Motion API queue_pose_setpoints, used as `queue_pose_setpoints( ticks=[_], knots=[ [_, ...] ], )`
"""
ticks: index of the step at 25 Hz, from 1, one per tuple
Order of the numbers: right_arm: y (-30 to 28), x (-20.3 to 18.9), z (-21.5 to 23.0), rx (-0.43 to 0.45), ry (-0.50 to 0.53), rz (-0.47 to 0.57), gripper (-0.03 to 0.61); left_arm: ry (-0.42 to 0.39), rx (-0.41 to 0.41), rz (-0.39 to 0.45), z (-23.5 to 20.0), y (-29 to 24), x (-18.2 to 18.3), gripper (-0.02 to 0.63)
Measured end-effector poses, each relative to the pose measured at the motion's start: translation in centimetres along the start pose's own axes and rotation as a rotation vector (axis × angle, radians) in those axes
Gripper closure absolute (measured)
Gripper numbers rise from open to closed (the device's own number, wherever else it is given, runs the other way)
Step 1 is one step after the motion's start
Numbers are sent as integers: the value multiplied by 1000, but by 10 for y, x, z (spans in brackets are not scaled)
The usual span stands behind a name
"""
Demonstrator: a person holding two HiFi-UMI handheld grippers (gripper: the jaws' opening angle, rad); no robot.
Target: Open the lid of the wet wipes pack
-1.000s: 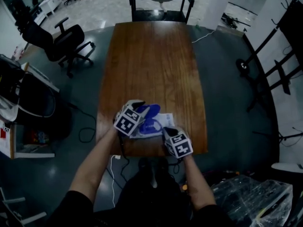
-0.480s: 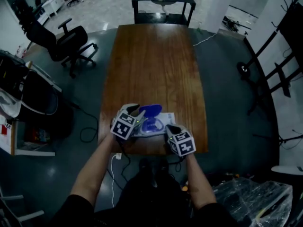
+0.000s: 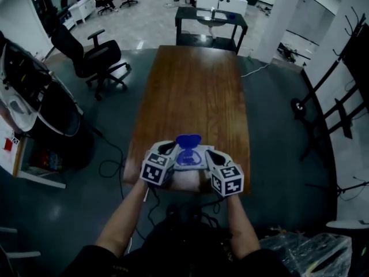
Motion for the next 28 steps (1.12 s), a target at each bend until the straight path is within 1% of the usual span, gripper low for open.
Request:
queue_pose_setpoints(
  ticks=[3,8,14,20,24,28],
  knots=[
    [10,23,-12,14,17,69,568,31,19,70,3,22,17,603],
    [28,57,-36,47,71,161,568,67,25,162,10,55,45,606],
    [50,92,-61,89,119,259,568,54,17,250,27,90,78,606],
    [65,118,-82,116,181,327,568,44,12,311,38,112,96,606],
    [77,132,-91,133,193,371,568,51,13,338,41,125,105,606],
    [81,137,-96,142,203,390,569,50,17,350,43,131,108,606]
  ],
)
Point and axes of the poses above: the fingertips, and each gripper's own axes: y backward along the fingers, z to its right, x out of its top, the point moved 3 cm from there along y, backward along the fingers, and after that the axes turned 14 degrees about x, right-handed, at the moved point
